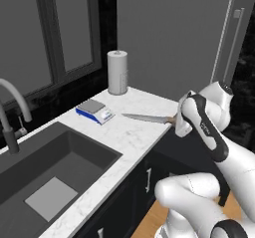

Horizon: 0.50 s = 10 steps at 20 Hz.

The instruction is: Pick up the knife from the drawer and place it on the cutting board. Then place the meat from the plate to the cutting board.

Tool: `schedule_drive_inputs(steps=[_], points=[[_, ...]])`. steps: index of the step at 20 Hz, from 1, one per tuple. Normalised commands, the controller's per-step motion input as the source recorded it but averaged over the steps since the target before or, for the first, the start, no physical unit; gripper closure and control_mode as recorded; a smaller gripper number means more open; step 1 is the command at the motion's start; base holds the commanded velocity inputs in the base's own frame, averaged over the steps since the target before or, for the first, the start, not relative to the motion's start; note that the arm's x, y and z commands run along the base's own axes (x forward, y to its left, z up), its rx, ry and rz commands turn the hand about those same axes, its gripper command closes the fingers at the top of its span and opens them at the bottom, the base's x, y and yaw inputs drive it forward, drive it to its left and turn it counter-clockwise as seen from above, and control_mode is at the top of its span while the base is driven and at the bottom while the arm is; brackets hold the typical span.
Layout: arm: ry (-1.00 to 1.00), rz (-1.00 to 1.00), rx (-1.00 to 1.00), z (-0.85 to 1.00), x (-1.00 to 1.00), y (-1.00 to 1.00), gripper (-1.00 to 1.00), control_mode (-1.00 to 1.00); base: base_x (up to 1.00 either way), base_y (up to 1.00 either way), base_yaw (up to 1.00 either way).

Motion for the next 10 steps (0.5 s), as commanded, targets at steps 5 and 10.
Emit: schedule_drive_inputs(steps=[5, 10], points=[[0.00, 0.00, 0.00, 0.00, 0.00, 0.00, 1.00, 1.00, -0.52, 0.16, 0.05], [0.00, 0.00, 0.00, 0.00, 0.00, 0.00, 1.00, 1.00, -0.85, 0.00, 0.36]])
